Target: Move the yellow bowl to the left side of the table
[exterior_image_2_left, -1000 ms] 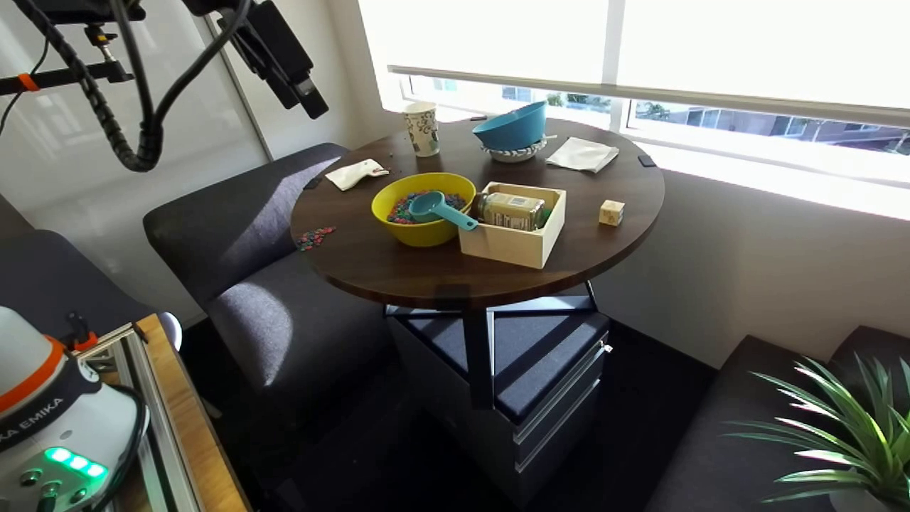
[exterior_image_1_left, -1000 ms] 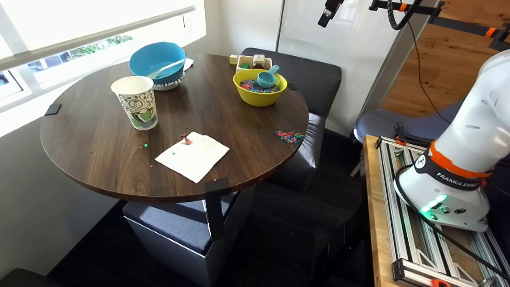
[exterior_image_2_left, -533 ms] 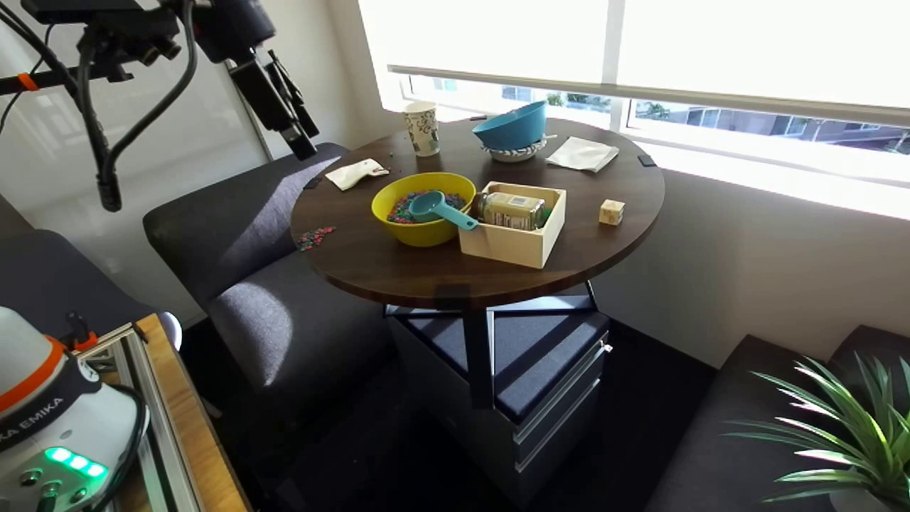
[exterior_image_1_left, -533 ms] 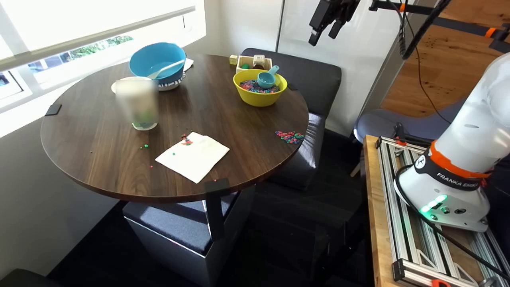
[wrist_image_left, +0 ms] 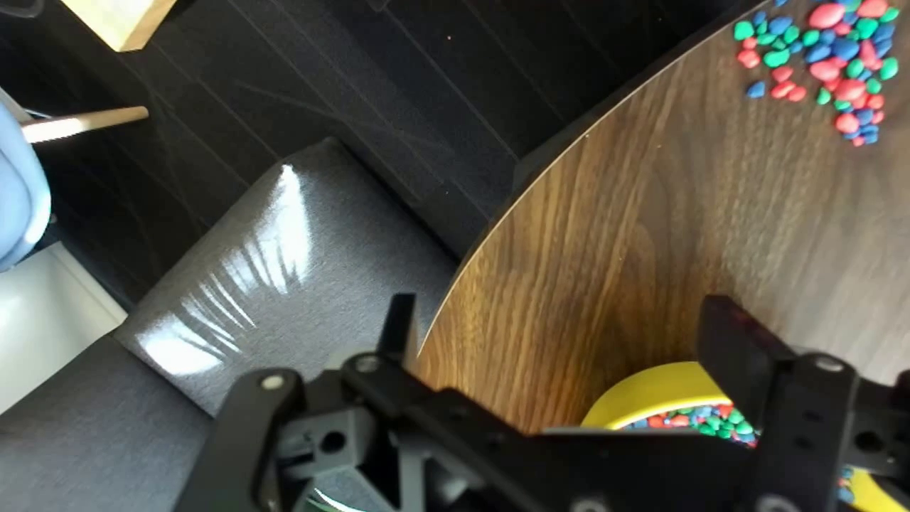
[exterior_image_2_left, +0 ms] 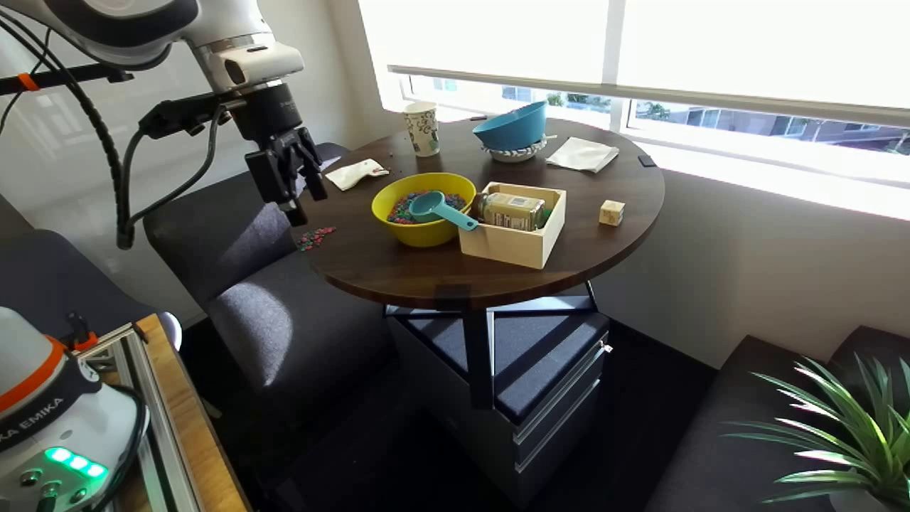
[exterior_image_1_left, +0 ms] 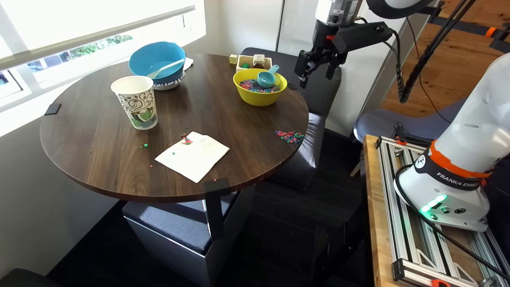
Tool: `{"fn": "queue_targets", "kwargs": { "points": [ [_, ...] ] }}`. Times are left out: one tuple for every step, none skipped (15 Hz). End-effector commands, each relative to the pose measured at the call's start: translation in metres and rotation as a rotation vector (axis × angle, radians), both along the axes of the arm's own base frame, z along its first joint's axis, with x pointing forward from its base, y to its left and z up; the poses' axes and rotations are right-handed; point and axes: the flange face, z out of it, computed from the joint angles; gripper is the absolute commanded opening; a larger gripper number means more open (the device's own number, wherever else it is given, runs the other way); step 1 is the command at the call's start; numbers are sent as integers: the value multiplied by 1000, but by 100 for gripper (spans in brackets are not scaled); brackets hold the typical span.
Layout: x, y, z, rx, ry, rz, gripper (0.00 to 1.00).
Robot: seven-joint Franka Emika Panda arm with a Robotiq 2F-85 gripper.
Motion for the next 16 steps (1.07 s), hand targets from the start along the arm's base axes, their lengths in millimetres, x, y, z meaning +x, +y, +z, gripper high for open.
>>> {"fn": "queue_targets", "kwargs": {
  "points": [
    [3,3,4,18,-16,-68,100],
    [11,3,3,61,-23,-123,100],
    [20,-1,3,102,-42,-172,100],
    [26,-4,4,136,-55,-205,100],
    [33,-10,7,162,-78,-244,100],
    [39,-16,9,196,-93,-280,100],
    [46,-25,10,224,-114,-322,100],
    [52,-31,8,254,-131,-361,100],
    [56,-36,5,274,-136,-390,100],
    [58,-41,4,271,-135,-400,100],
    [46,-37,12,241,-134,-347,100],
    [50,-42,9,248,-131,-363,100],
    [52,-45,7,252,-127,-371,100],
    [54,-45,5,253,-124,-375,100],
    [55,-45,4,254,-123,-377,100],
    [55,-45,5,255,-123,-379,100]
  ]
}}
